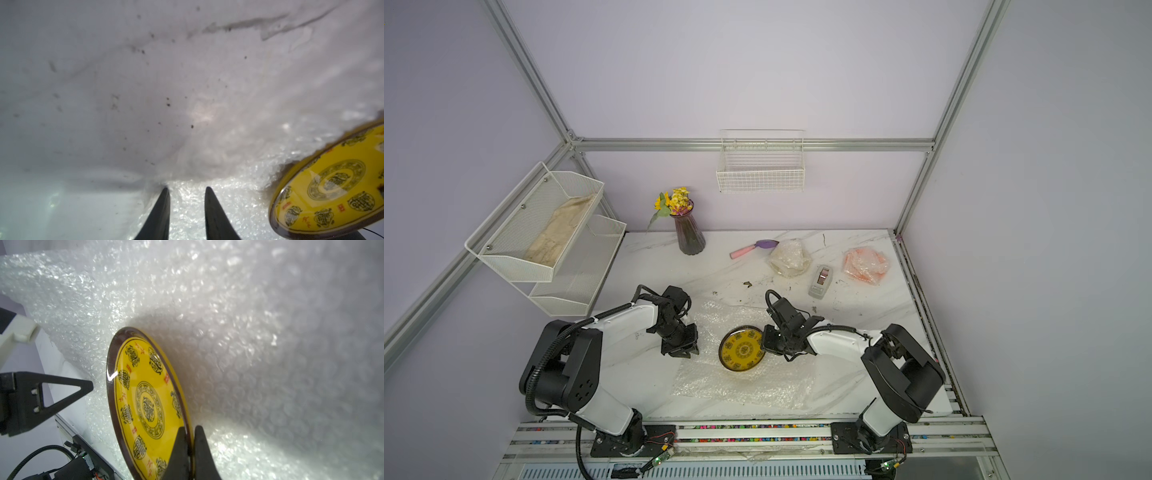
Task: Wrap dinner plates in bubble wrap
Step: Adjust the bubble wrap at the center of the board, then place the plate on the bubble wrap.
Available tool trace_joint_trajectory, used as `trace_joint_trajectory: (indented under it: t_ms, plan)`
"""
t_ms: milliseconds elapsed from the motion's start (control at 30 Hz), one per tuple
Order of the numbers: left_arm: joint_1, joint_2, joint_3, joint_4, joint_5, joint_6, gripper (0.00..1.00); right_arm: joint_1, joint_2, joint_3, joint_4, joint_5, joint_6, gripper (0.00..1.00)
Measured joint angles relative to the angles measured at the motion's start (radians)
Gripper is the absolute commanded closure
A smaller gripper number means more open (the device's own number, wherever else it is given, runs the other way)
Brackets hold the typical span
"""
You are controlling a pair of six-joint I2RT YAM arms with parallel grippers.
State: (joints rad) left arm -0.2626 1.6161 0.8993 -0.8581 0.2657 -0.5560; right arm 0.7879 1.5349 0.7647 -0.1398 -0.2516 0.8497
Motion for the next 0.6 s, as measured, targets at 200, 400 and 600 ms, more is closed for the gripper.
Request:
trace_joint_trajectory:
  t_ms: [200, 400, 600]
  plan:
    - [0.0, 0.022, 0.022, -0.027, 0.003, 0.026, 0.71, 0.009, -0.1, -0.052, -0.005, 0.083, 0.037, 1.0]
    - [0.0, 0.021, 0.021, -0.028, 0.003, 0.026, 0.71, 0.003, -0.111, -0.06, 0.043, 0.024, 0.057, 1.0]
    - [0.0, 0.021, 0.021, -0.027, 0.002, 0.018, 0.71, 0.004, -0.108, -0.121, 0.039, -0.002, 0.06, 1.0]
